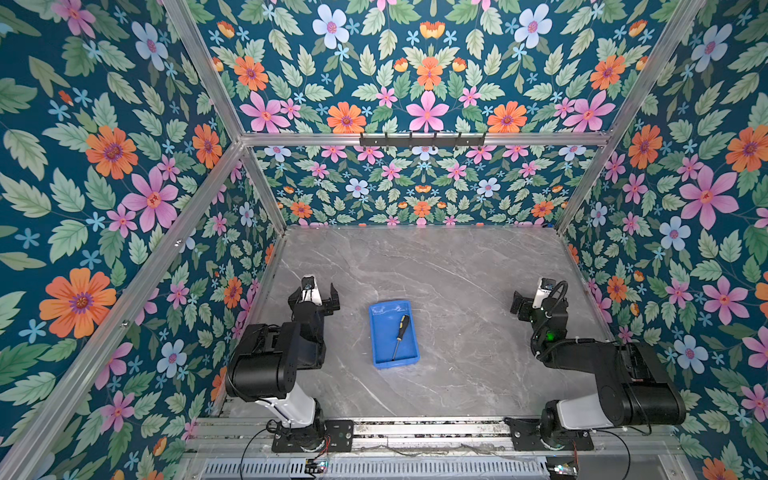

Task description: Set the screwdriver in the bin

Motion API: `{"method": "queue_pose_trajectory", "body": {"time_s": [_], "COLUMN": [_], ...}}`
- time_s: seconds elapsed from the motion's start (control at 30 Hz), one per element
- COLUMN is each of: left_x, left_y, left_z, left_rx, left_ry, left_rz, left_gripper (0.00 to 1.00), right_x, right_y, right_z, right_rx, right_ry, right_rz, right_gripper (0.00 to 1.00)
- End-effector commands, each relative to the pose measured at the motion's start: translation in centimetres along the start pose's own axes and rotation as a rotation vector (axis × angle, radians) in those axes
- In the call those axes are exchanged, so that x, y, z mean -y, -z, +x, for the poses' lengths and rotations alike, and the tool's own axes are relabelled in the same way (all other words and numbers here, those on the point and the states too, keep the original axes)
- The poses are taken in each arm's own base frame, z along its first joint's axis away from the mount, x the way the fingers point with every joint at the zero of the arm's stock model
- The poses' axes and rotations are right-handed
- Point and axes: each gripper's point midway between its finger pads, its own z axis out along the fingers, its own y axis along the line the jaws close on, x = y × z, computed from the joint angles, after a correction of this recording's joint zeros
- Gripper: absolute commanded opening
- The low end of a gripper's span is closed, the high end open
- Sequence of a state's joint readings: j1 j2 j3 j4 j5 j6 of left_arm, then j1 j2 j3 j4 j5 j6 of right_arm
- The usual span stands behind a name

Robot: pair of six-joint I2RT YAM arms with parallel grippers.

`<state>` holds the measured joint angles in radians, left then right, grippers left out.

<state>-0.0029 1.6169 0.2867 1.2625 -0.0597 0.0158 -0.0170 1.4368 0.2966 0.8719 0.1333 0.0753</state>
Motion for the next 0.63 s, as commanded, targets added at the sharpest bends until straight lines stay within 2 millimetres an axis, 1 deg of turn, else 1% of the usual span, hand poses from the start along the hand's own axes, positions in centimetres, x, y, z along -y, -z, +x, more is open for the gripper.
{"method": "queue_pose_trajectory", "body": {"time_s": [0.0,0.6], "left_x": [0.53,0.56], "left_y": [-0.02,-0.08], "left_z": [0.23,0.22], "left_rx": [-0.011,-0.013], "left_ry": [0.012,0.010], "left_rz": [0.032,0.032], "left_gripper": [1.00,1.00], "right_x": [-0.19,-0.15], "right_y": [-0.03,-0.05], "right_z": [-0.75,-0.74], "right_rx": [0.026,0.026], "right_ry": [-0.016,-0.013], "right_rz": [-0.008,-0.005], "right_gripper": [0.99,0.99]}}
